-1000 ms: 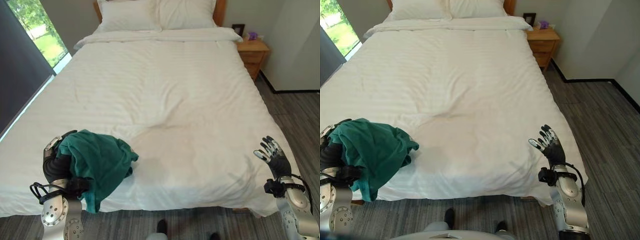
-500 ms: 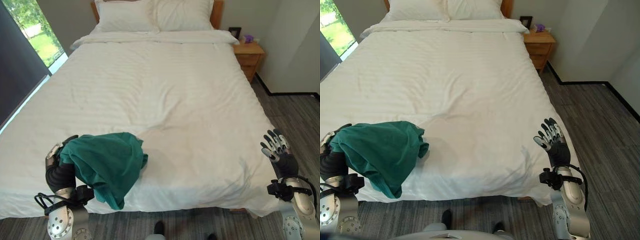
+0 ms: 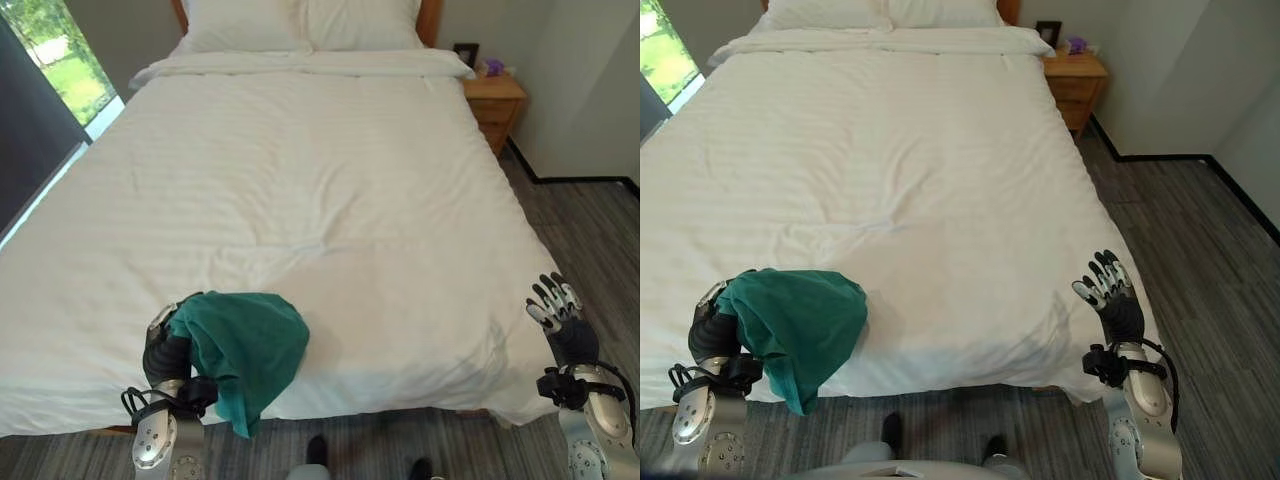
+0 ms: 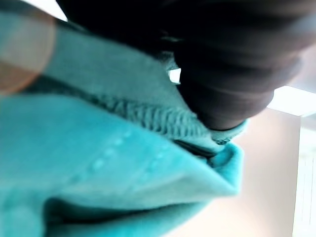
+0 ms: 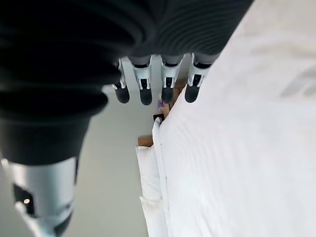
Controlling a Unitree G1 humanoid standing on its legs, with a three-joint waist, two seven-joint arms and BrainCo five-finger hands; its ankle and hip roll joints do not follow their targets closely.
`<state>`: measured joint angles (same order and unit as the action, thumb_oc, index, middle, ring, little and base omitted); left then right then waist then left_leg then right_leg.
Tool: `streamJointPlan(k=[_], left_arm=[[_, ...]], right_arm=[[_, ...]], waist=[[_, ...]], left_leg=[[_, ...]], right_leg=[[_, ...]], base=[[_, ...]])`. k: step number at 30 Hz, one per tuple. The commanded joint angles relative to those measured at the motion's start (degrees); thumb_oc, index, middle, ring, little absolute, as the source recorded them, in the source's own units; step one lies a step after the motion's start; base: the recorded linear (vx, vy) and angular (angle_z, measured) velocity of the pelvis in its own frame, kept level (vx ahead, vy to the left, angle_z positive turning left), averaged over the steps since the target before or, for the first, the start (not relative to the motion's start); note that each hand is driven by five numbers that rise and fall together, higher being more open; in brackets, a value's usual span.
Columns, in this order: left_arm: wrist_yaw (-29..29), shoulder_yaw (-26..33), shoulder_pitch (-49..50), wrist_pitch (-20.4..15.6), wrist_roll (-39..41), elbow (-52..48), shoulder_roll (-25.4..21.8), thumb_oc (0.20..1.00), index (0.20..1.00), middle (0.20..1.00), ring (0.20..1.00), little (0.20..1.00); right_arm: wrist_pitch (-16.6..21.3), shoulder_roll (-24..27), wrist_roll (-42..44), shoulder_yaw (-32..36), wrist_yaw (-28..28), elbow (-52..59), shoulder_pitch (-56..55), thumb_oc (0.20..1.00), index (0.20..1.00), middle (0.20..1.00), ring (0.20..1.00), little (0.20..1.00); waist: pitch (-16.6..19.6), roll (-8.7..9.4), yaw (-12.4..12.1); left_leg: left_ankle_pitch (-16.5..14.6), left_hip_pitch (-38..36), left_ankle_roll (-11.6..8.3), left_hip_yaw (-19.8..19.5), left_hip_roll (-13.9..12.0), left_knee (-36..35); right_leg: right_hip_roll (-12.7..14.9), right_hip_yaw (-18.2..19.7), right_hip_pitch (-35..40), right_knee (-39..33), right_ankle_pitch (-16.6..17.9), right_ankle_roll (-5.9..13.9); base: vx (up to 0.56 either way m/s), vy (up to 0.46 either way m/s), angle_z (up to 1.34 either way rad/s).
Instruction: Pick up bed clothes into laundry basket.
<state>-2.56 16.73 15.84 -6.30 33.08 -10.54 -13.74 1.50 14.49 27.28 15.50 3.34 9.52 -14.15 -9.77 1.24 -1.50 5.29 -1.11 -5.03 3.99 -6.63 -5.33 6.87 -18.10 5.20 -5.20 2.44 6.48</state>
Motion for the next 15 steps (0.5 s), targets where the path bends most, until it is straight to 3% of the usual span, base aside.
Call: streamJointPlan(k=[1, 3, 4, 5, 6, 8, 10, 11, 13, 15], left_arm=[[-0.3, 3.5, -6.4, -4.9, -2.5, -4.5, -6.3, 0.2, 0.2, 0.2, 0.2, 0.2], [-1.4, 3.7, -8.0, -5.6, -3.1, -4.1, -8.6, 0.2, 0.2, 0.2, 0.2, 0.2], [-2.0, 3.8, -8.9, -5.8, -3.6, -3.8, -9.7, 0.2, 0.2, 0.2, 0.2, 0.2], [-2.0, 3.8, -9.0, -5.8, -3.6, -3.6, -9.8, 0.2, 0.2, 0.2, 0.2, 0.2], [-2.2, 3.7, -10.1, -5.8, -4.5, -3.6, -10.9, 0.2, 0.2, 0.2, 0.2, 0.2], [-1.3, 2.9, -10.9, -5.3, -4.2, -3.5, -10.5, 0.2, 0.2, 0.2, 0.2, 0.2], [-1.1, 2.9, -10.8, -5.3, -4.1, -3.5, -10.5, 0.2, 0.2, 0.2, 0.2, 0.2], [-0.6, 2.2, -9.6, -4.3, -3.9, -3.6, -9.0, 0.2, 0.2, 0.2, 0.2, 0.2], [0.0, 1.2, -9.1, -3.6, -2.8, -3.2, -7.5, 0.2, 0.2, 0.2, 0.2, 0.2], [0.4, 0.7, -8.8, -3.3, -3.1, -3.0, -7.3, 0.2, 0.2, 0.2, 0.2, 0.2]], right_arm=[[3.9, -2.9, -1.9, 3.7, -1.9, 2.5, 1.9, 1.0, 1.0, 1.0, 1.0, 1.0], [4.4, -3.5, -2.4, 3.8, -2.6, 2.7, 2.6, 1.0, 1.0, 1.0, 1.0, 1.0], [4.4, -3.7, -2.4, 3.4, -2.7, 2.8, 3.0, 1.0, 1.0, 1.0, 1.0, 1.0], [4.4, -3.8, -2.4, 3.4, -2.7, 2.9, 3.1, 1.0, 1.0, 1.0, 1.0, 1.0], [4.6, -3.8, -2.4, 2.6, -2.9, 2.8, 3.4, 1.0, 1.0, 1.0, 1.0, 1.0], [4.4, -3.9, -2.9, 2.4, -2.9, 2.3, 3.4, 1.0, 1.0, 1.0, 1.0, 1.0], [4.4, -3.8, -2.9, 2.4, -2.9, 2.3, 3.3, 1.0, 1.0, 1.0, 1.0, 1.0], [4.3, -3.3, -2.9, 1.7, -3.3, 2.6, 4.9, 1.0, 1.0, 1.0, 1.0, 1.0], [4.2, -3.2, -2.3, 0.9, -3.2, 2.7, 4.5, 1.0, 1.0, 1.0, 1.0, 1.0], [3.8, -2.8, -2.3, 0.8, -3.0, 2.7, 4.1, 1.0, 1.0, 1.0, 1.0, 1.0]], waist=[[-1.5, 2.64, 2.8], [-2.6, 2.57, 4.0], [-2.9, 2.17, 3.3], [-2.9, 2.18, 3.1], [-2.3, 1.11, 2.4], [-1.8, 0.87, 1.9], [-1.9, 0.92, 1.6], [-0.6, 1.56, 0.5], [0.1, 2.13, -0.2], [0.3, 2.15, -0.2]], left_leg=[[-6.3, -3.4, 3.29, 5.5, 2.2, 0.3], [-6.6, -2.8, 3.45, 9.4, 1.4, 0.3], [-6.2, -2.3, 3.51, 11.6, 0.7, 0.3], [-6.2, -2.3, 3.46, 11.7, 0.6, 0.3], [-6.0, -1.5, 3.44, 14.8, -0.5, 0.4], [-5.4, -1.7, 3.83, 20.5, -1.1, 0.7], [-5.5, -2.0, 3.76, 20.9, -1.0, 0.7], [-4.5, -1.4, 3.64, 26.0, -1.0, 0.9], [-2.9, -0.8, 2.53, 27.3, -1.8, 1.5], [-2.5, -0.7, 1.62, 27.5, -2.8, 2.6]], right_leg=[[5.5, 6.1, -3.4, 0.2, 6.1, 4.46], [5.6, 5.9, -7.3, 1.1, 9.4, 6.14], [5.8, 2.8, -8.4, 3.1, 8.3, 5.86], [5.7, 3.1, -8.8, 3.6, 8.0, 5.8], [6.6, -3.9, -6.8, 7.8, 4.5, 5.3], [7.0, -10.7, -4.3, 17.1, 0.1, 3.98], [7.3, -10.3, -4.5, 17.9, -0.4, 4.01], [7.5, -16.6, -0.8, 15.8, -0.9, 3.79], [4.3, -15.6, 1.3, 8.3, -3.4, 2.25], [2.5, -14.1, 2.2, 5.5, -4.0, 0.96]], base=[[-0.2, 0.205, -0.88], [-0.27, 0.136, -1.29], [-0.22, 0.076, -1.19], [-0.22, 0.188, -1.54], [-0.2, 0.194, -1.65], [-0.23, 0.182, -1.65], [-0.13, 0.026, -0.92], [-0.2, -0.058, -0.6], [-0.14, -0.162, -1.24], [-0.02, -0.192, -0.76]])
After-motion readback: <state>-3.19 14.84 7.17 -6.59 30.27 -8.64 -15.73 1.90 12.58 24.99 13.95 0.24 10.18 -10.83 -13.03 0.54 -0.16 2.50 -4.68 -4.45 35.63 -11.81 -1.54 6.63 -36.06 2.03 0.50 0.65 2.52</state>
